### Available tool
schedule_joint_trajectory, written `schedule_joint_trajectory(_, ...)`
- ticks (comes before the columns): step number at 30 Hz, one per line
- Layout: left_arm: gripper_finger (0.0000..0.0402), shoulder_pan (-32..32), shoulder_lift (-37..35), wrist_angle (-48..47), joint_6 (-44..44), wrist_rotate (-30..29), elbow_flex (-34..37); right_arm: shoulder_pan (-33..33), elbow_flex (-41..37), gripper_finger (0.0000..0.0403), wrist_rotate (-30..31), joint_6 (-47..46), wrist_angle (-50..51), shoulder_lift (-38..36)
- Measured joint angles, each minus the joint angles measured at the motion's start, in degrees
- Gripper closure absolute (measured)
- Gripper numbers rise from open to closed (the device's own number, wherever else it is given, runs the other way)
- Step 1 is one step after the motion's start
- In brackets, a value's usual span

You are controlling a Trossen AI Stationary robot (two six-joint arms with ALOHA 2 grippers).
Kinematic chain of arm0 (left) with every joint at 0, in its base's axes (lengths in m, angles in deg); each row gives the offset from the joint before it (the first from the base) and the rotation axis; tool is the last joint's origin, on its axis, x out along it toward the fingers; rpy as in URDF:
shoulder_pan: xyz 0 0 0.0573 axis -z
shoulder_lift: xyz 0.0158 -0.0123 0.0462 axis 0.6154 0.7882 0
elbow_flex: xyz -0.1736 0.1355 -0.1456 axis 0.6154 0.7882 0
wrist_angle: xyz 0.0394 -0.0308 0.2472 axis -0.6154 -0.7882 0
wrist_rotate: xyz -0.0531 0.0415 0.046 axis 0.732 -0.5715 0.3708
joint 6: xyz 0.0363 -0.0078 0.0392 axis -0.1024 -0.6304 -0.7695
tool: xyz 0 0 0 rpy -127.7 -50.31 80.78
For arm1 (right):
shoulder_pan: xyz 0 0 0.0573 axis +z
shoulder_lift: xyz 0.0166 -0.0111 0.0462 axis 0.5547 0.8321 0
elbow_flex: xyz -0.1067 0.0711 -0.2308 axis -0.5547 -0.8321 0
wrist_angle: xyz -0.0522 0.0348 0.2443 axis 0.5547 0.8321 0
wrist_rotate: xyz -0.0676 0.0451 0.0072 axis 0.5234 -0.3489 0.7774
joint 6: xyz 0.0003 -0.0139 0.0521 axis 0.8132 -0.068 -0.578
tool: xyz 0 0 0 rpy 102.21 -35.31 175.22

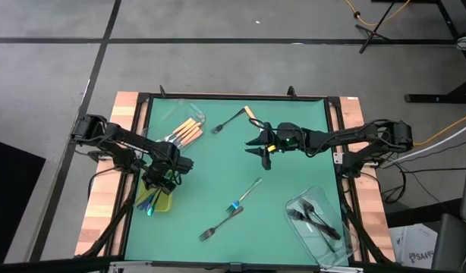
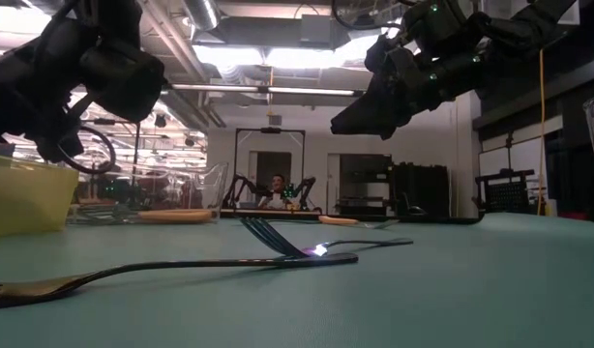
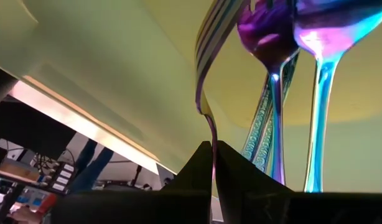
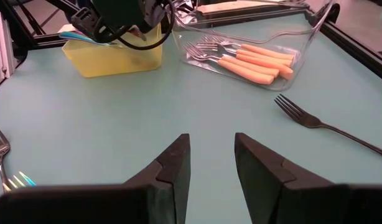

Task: Sort silverware by color (type)
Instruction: Put the blue fork in the yellow bin, then put the orange fork in the top transparent bin

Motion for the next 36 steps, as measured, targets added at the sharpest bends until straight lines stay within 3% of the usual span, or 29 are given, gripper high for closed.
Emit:
schedule_joint_trajectory(8,0.0398,0.00,0.00,0.00,-0.02,-0.70,0.00,0.00,0.00,0.0286,0.00,0.00,-0.01,0.00)
schedule_joint_trajectory(18,0.0336,-0.01,0.00,0.02,0.00,-1.18,0.00,0.00,0.00,0.0286,-0.61,0.00,0.00,0.00)
schedule_joint_trajectory(26,0.0327,-0.39,0.00,-0.70,-0.02,2.03,-0.05,0.00,0.00,0.0286,-0.61,-0.01,0.42,0.00)
schedule_joint_trajectory(36,0.0327,-0.52,0.00,-3.27,-3.60,3.58,-7.41,0.00,0.02,0.0286,-0.61,-0.02,5.54,0.00)
